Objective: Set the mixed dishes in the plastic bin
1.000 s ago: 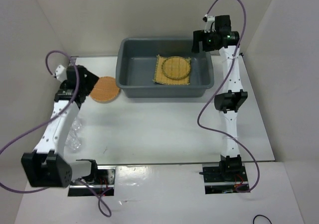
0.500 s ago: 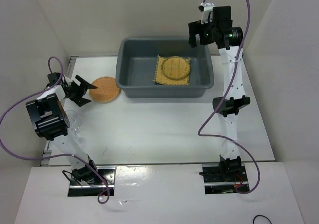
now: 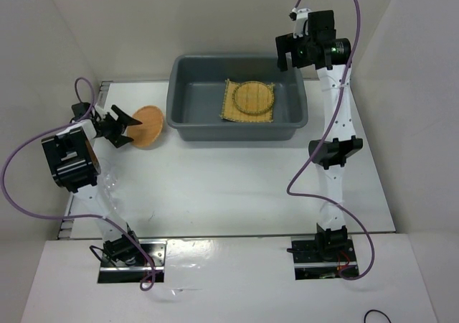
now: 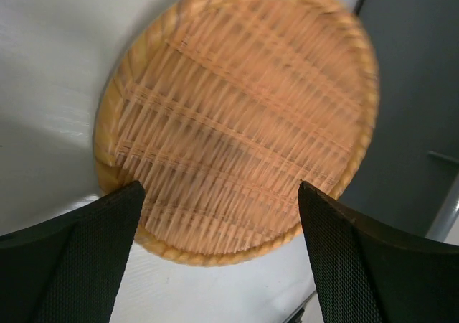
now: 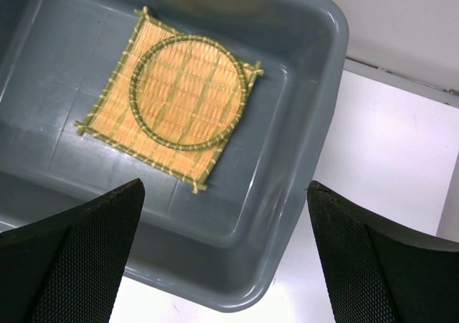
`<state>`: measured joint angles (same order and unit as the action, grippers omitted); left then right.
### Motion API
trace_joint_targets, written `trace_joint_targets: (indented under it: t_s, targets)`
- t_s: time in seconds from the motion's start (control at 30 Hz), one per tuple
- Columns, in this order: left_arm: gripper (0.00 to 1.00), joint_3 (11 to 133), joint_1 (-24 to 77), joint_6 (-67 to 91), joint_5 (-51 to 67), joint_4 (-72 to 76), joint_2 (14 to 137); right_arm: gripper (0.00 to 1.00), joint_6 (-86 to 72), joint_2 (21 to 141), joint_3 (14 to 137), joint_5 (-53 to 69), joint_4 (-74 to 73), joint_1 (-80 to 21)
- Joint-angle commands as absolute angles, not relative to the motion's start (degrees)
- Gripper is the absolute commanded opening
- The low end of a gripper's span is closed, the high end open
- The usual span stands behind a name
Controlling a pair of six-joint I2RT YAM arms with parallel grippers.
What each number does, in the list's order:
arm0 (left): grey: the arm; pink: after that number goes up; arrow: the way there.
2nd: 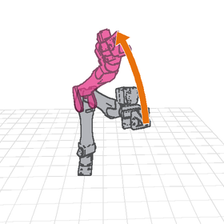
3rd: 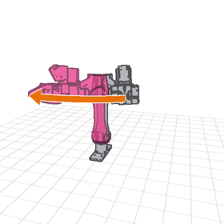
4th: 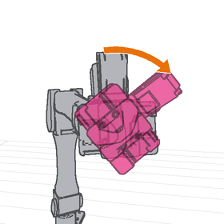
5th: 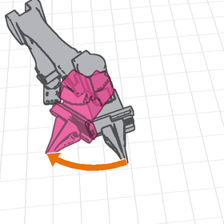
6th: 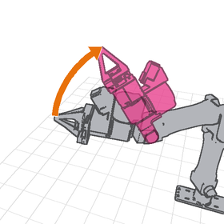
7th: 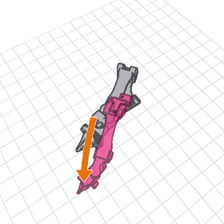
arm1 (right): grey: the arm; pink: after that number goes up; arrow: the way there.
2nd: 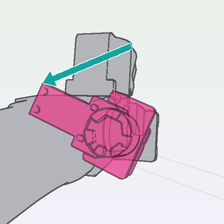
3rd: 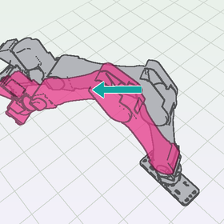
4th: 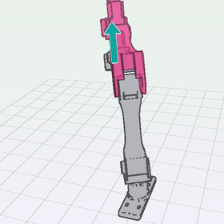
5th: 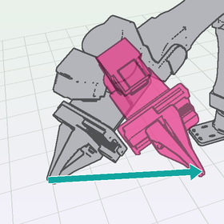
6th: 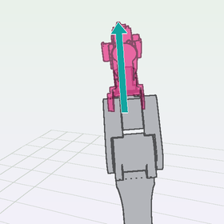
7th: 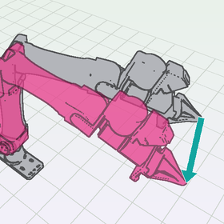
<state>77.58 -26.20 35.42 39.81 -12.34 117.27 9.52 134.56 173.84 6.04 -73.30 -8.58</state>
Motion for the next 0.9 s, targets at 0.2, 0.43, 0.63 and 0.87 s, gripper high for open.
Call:
trace_joint_targets:
  t_s: [0.2,0.43,0.63,0.87]
  targets:
    - [0.96,80.0,-26.6,30.1,33.6,-13.3,115.9,0.98,10.5,130.8,172.4,3.5,-73.7,-8.8]
    - [0.99,83.1,-26.6,32.0,38.6,-10.9,114.6,0.98,10.5,131.3,171.8,3.0,-74.3,-9.3]
    - [0.99,85.3,-27.9,37.5,43.6,-8.3,114.6,0.98,11.0,131.8,171.3,2.5,-74.3,-9.3]
    - [1.00,102.0,-28.5,28.9,35.4,-25.5,120.3,0.98,11.0,131.8,171.3,2.5,-74.3,-9.3]
